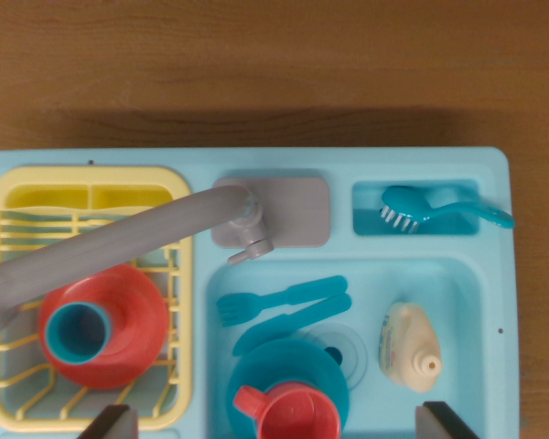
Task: Pick detergent from the sink
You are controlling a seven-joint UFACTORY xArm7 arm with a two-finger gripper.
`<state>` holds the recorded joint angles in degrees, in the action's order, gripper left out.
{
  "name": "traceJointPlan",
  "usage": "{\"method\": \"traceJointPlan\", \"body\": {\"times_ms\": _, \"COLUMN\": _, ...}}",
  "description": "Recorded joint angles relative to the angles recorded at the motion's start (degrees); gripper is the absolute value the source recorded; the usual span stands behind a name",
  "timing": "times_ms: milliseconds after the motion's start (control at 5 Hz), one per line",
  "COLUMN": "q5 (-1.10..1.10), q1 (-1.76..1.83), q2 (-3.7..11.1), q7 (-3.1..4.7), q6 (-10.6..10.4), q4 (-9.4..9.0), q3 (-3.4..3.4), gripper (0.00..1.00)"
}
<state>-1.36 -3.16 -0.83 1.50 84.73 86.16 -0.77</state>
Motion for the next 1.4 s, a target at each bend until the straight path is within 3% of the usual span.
{"method": "traceJointPlan", "body": {"times_ms": 200, "q5": 0.00, "q1": 0.00, "q2": 0.00, "q7": 0.00, "q6": 0.00, "q4": 0.00, "q3": 0.00, "gripper": 0.00}}
{"method": "traceJointPlan", "body": {"times_ms": 400, "q5": 0.27, "q1": -0.37, "q2": 0.85, "q7": 1.10, "q6": -1.97, "q4": -1.59, "q3": 0.44, "gripper": 0.00}}
{"method": "traceJointPlan", "body": {"times_ms": 600, "q5": 0.27, "q1": -0.37, "q2": 0.85, "q7": 1.10, "q6": -1.97, "q4": -1.59, "q3": 0.44, "gripper": 0.00}}
{"method": "traceJointPlan", "body": {"times_ms": 800, "q5": 0.57, "q1": -0.78, "q2": 1.79, "q7": 2.32, "q6": -4.15, "q4": -3.36, "q3": 0.93, "gripper": 0.00}}
{"method": "traceJointPlan", "body": {"times_ms": 1000, "q5": 0.57, "q1": -0.78, "q2": 1.79, "q7": 2.32, "q6": -4.15, "q4": -3.36, "q3": 0.93, "gripper": 0.00}}
{"method": "traceJointPlan", "body": {"times_ms": 1200, "q5": 0.90, "q1": -1.25, "q2": 2.85, "q7": 3.69, "q6": -6.61, "q4": -5.34, "q3": 1.47, "gripper": 0.00}}
{"method": "traceJointPlan", "body": {"times_ms": 1400, "q5": 0.90, "q1": -1.25, "q2": 2.85, "q7": 3.69, "q6": -6.61, "q4": -5.34, "q3": 1.47, "gripper": 0.00}}
